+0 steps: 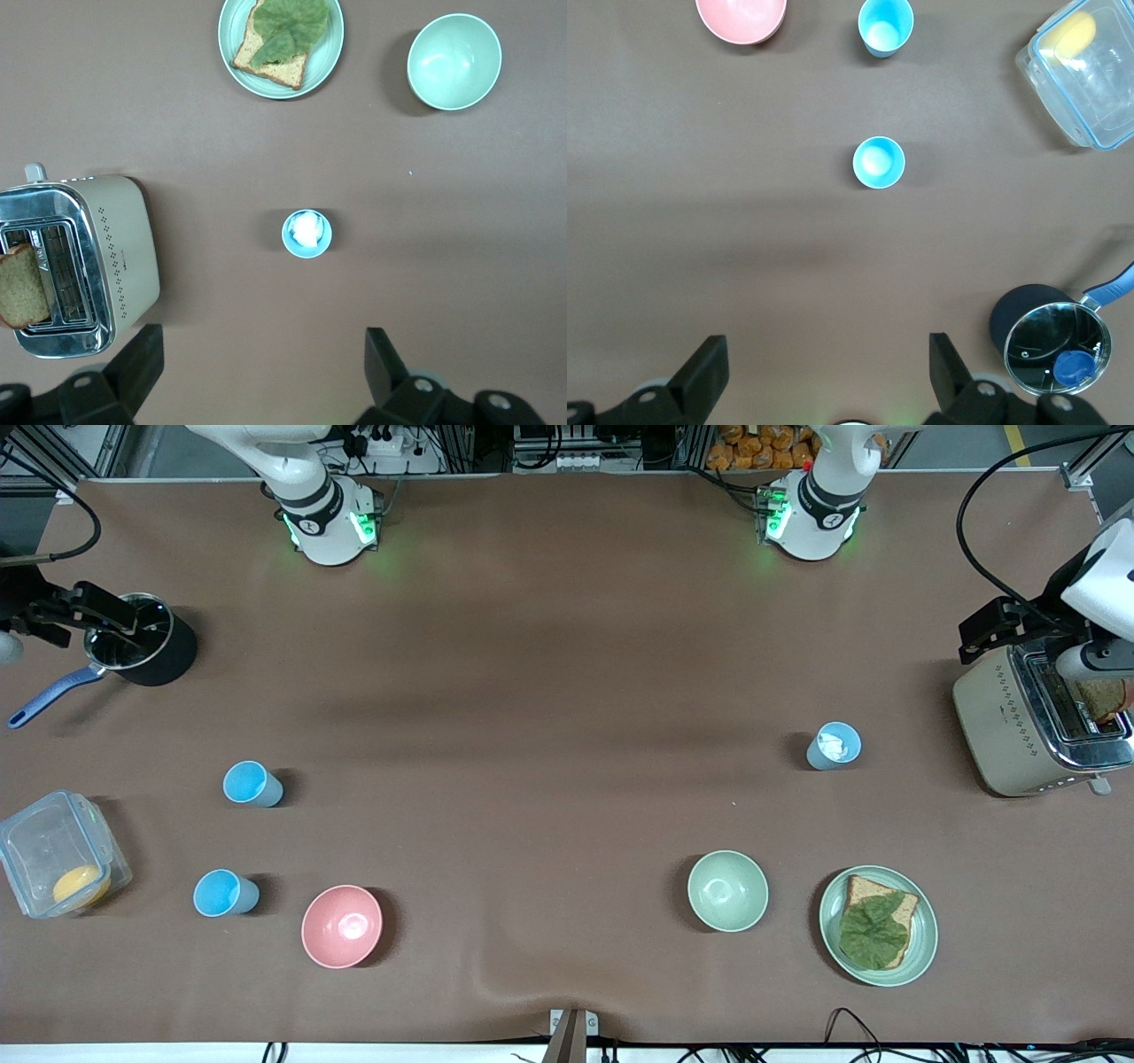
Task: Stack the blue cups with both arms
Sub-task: 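Reach the left gripper down to the blue cup with white tissue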
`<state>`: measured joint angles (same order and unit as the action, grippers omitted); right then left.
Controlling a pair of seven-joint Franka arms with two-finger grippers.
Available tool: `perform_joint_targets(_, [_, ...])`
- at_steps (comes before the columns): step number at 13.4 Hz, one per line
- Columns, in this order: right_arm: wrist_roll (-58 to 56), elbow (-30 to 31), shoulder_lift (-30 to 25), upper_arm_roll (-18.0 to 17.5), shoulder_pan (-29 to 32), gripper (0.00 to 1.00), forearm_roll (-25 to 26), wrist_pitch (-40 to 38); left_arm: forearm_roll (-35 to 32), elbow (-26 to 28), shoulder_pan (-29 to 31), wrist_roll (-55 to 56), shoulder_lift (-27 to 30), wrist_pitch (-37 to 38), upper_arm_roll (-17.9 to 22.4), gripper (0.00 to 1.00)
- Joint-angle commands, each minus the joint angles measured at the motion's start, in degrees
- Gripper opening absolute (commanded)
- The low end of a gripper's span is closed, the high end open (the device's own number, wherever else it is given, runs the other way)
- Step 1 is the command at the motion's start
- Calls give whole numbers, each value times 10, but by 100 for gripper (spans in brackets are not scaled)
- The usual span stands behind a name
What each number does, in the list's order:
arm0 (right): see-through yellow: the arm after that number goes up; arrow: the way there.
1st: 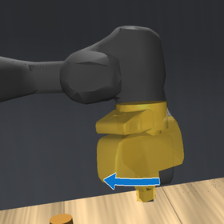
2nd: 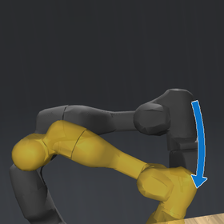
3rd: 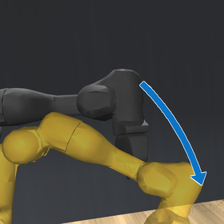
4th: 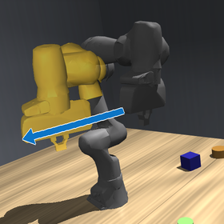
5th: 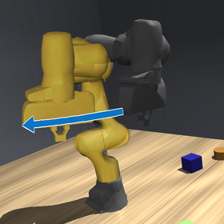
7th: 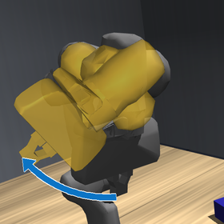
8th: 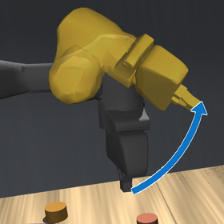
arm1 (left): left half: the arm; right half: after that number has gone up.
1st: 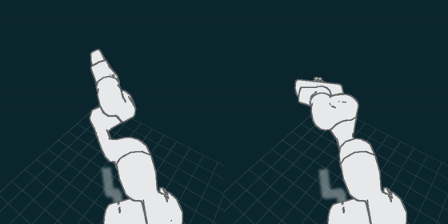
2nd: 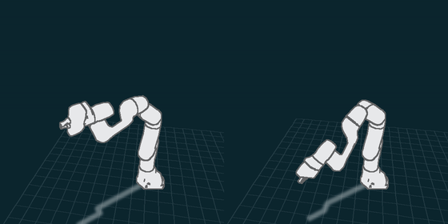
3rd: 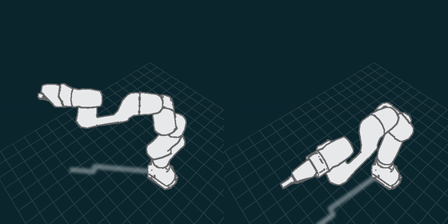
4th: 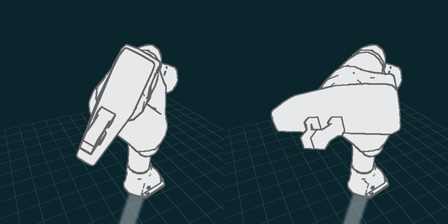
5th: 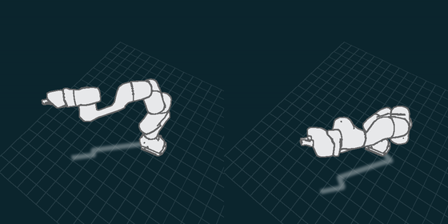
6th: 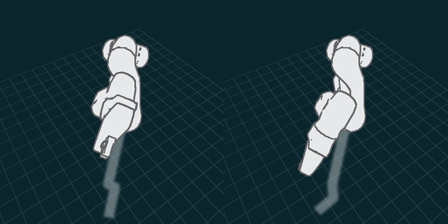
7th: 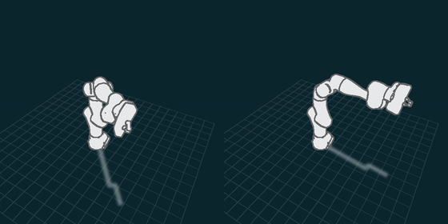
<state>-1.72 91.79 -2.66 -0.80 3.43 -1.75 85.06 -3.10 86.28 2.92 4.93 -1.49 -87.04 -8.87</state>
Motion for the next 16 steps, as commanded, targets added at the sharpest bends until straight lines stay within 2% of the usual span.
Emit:
perform_joint_targets(1, [6,-2,-4,-1,4,100,8,-5,10,-3,2,-17,2,9,2,100])
perform_joint_targets(5, [2,-2,-5,-1,11,100,8,-10,2,-3,-2,-16,-12,9,0,100])
perform_joint_targets(8, [2,-2,-5,-1,11,100,8,-10,13,27,0,-13,-51,-18,0,100])
perform_joint_targets(9, [2,-3,-5,-2,10,100,8,-10,11,53,1,-13,-58,-53,0,100])
perform_joint_targets(13, [3,0,4,-2,9,100,8,-7,9,220,28,-14,-66,-250,2,100])
perform_joint_targets(16, [6,19,48,-1,14,100,9,1,-7,302,28,-14,-91,-335,1,100])
